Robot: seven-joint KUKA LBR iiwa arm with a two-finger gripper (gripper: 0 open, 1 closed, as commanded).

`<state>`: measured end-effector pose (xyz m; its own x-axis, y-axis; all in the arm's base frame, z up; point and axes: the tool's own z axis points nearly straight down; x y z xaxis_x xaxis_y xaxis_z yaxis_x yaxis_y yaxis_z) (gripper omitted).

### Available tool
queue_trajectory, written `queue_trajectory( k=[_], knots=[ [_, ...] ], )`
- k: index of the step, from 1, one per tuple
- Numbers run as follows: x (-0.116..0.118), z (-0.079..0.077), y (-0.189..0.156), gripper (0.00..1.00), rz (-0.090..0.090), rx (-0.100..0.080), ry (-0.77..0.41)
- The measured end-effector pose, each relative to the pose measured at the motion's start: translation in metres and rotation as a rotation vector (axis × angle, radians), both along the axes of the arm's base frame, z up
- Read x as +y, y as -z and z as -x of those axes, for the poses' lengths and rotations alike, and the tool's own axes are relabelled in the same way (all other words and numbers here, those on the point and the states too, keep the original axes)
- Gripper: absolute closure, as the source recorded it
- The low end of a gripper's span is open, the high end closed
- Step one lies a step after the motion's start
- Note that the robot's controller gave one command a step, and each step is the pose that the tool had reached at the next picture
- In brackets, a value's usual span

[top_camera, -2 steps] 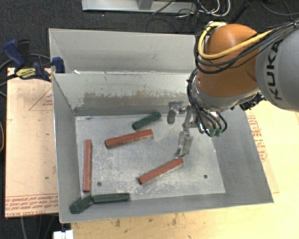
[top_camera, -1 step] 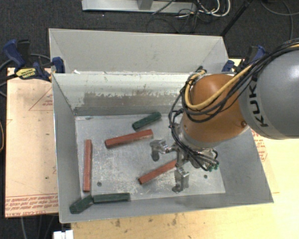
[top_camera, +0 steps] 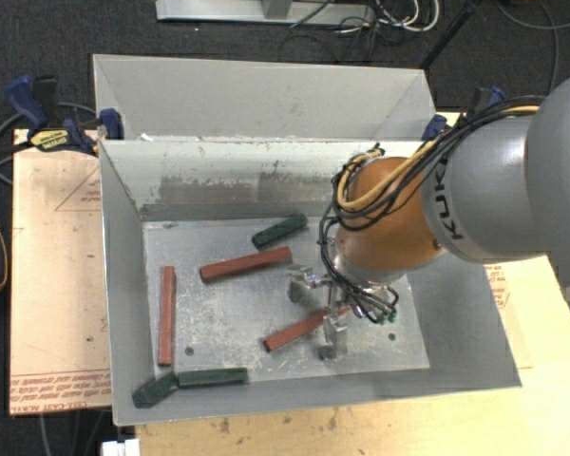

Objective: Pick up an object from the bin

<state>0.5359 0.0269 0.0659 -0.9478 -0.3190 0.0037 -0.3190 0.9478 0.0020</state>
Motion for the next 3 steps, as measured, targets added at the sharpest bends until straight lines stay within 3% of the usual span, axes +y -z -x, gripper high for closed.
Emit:
queue_trajectory(
  k=[1, 2, 3],
  knots=[
    [0.001, -0.002, -0.005, 1.00, -0.001, -0.005, 0.000],
    [0.015, -0.016, -0.131, 1.00, -0.001, -0.015, -0.009],
    [0.040, -0.034, -0.228, 1.00, -0.001, -0.014, -0.295]
  ],
)
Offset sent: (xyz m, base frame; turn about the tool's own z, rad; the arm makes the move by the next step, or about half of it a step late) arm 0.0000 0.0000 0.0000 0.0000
